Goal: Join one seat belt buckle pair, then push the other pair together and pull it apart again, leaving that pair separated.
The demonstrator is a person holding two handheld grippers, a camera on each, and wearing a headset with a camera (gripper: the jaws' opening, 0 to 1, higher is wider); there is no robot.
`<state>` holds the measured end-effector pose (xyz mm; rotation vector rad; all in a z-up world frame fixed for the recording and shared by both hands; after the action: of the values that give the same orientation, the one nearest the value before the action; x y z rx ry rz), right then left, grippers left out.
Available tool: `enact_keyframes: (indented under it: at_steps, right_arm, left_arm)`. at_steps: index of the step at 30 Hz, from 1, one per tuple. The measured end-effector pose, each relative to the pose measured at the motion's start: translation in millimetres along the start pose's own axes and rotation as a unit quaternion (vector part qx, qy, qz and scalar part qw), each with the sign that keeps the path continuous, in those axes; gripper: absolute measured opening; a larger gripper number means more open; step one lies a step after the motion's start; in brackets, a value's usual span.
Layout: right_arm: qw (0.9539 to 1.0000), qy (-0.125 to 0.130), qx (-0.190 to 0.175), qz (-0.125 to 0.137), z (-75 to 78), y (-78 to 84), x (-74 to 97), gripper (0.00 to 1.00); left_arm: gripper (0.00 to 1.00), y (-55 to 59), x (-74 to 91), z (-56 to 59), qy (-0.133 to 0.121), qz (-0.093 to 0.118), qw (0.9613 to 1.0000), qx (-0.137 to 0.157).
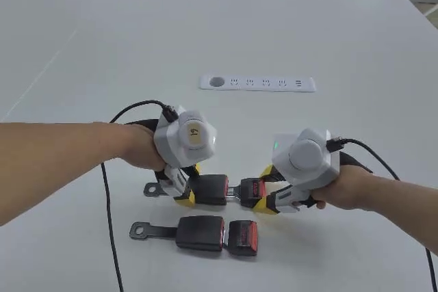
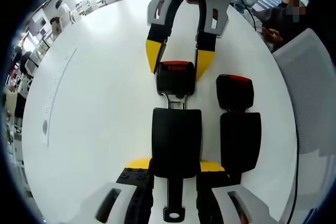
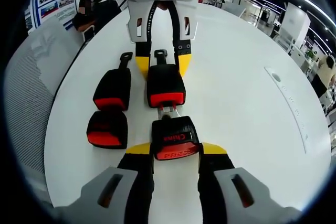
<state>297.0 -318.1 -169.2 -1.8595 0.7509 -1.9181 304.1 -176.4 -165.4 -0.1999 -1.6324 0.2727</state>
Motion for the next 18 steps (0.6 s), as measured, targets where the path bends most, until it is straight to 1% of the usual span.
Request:
enact_keyframes:
  at_steps: [7,18]
  right_arm:
    - [1.0,0.001,0.0,-0.001,0.2,1.6,-0.7,0.3]
    - [1.0,0.0,-0.001,-0.007,-0.2,4.2,4.0,0.3]
  left_arm:
    - [0.31,-0.1,1.6,0.9,-0.001,-0.004,1.0,0.004]
    - [0.31,-0.5,1.7,1.7,-0.002,-0.006,1.0,0.007]
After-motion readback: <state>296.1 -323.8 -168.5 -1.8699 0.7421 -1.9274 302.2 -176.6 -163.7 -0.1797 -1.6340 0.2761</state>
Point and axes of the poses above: the centre of the closed fingertips' face, and the gripper's own axes: x roughly backward along the fingers, z roughly to its right, y roughly out of its underside, the point moved 5 cm from there along x, roughly backward along the fingers, and after that the axes turned 5 degrees about -y, right-handed, at the moved point
